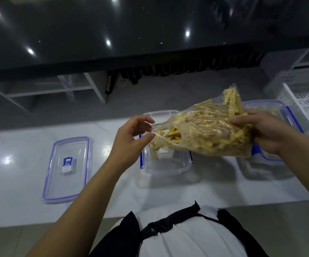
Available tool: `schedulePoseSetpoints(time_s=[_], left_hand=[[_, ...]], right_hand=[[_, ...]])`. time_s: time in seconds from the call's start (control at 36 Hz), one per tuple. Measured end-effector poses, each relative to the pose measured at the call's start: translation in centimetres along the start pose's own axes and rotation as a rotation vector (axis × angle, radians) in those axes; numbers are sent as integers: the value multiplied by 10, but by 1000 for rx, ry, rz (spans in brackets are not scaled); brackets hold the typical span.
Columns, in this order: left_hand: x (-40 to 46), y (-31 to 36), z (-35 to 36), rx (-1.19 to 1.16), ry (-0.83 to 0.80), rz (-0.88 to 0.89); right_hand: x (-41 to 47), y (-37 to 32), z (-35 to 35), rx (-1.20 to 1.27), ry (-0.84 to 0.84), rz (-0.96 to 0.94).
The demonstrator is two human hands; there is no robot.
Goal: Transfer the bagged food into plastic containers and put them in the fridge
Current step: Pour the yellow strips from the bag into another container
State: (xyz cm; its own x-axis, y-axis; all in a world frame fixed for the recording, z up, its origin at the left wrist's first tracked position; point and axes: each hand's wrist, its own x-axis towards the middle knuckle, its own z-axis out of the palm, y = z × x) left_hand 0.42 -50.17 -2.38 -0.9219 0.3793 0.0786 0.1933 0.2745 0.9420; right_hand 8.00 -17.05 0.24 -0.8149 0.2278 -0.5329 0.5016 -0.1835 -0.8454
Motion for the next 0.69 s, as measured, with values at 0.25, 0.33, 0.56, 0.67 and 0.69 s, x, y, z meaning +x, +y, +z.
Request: schedulePoseSetpoints(time_s=[0.25,0.33,0.56,0.67,0.69], left_hand=[[-6,-3,-4,-1,31,38],[-6,-2,-8,-38,69,78],[-2,0,-19,-106,101,99],[0,2,-25,-184,142,86],[1,2,-25,-194,141,77]], right_hand=[[2,-11,1,-209,56,-48],[2,-18,-5,-166,-63,-36],[9,-21,-4,-189,-52,114],[10,-27,-8,-95,-80,155],[11,-27,-7,-108,-69,172]])
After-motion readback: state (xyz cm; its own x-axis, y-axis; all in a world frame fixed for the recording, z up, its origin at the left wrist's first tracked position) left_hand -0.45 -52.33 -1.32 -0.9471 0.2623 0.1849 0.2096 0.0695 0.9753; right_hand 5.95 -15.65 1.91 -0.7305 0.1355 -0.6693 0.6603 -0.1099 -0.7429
